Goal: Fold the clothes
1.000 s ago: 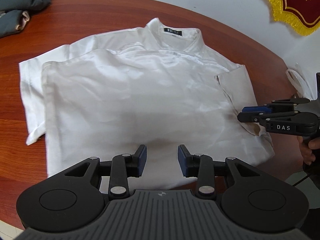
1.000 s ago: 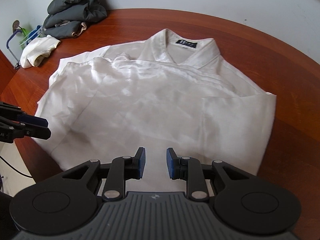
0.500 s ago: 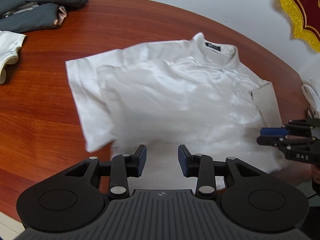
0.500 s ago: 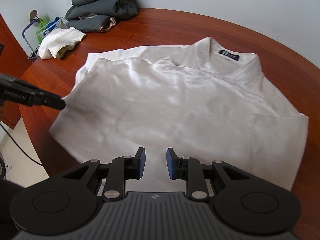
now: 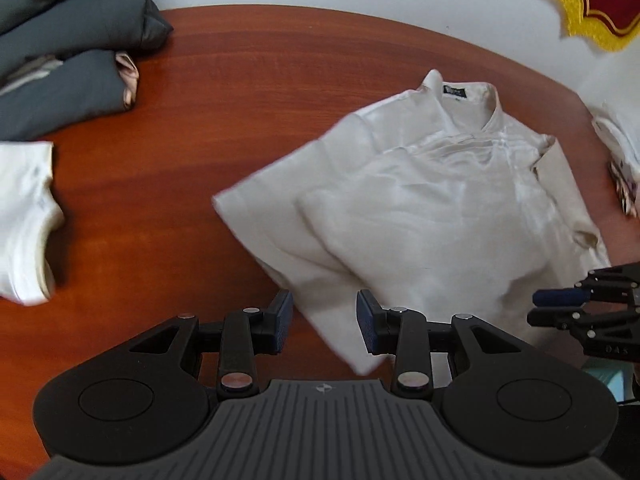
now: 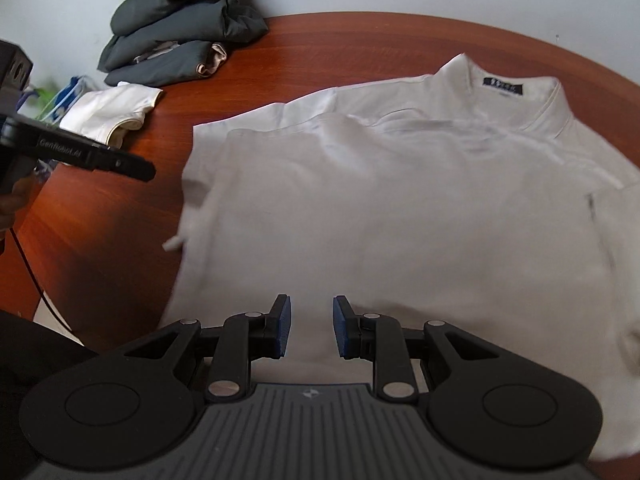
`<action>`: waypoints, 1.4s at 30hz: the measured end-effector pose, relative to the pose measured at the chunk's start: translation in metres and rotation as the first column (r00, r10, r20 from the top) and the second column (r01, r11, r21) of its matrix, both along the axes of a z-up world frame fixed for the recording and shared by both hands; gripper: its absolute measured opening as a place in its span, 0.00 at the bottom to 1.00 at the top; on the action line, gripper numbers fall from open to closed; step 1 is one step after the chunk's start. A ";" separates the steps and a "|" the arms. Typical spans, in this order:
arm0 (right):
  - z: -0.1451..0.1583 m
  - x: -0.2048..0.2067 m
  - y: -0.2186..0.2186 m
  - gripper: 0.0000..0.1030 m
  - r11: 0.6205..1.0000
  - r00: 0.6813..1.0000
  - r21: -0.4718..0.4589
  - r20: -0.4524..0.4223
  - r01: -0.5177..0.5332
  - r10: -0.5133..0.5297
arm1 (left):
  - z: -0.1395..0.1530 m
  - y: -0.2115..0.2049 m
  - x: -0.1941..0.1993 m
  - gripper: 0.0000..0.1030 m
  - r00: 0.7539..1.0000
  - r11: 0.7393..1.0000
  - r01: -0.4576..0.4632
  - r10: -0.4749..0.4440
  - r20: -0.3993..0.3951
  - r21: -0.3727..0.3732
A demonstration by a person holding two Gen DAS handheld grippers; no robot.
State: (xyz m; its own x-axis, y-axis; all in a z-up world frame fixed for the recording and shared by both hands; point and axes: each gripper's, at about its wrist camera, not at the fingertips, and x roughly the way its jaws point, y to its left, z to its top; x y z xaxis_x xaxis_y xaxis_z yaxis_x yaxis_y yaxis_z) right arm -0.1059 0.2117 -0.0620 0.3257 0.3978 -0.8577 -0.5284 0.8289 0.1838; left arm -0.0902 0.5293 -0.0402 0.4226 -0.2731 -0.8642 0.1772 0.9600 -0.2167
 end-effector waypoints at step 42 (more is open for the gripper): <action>-0.025 -0.042 0.189 0.26 0.949 0.970 -0.246 0.091 -0.196 0.224 | -0.051 0.036 0.111 0.02 0.937 0.936 0.347 -0.349 0.020 0.062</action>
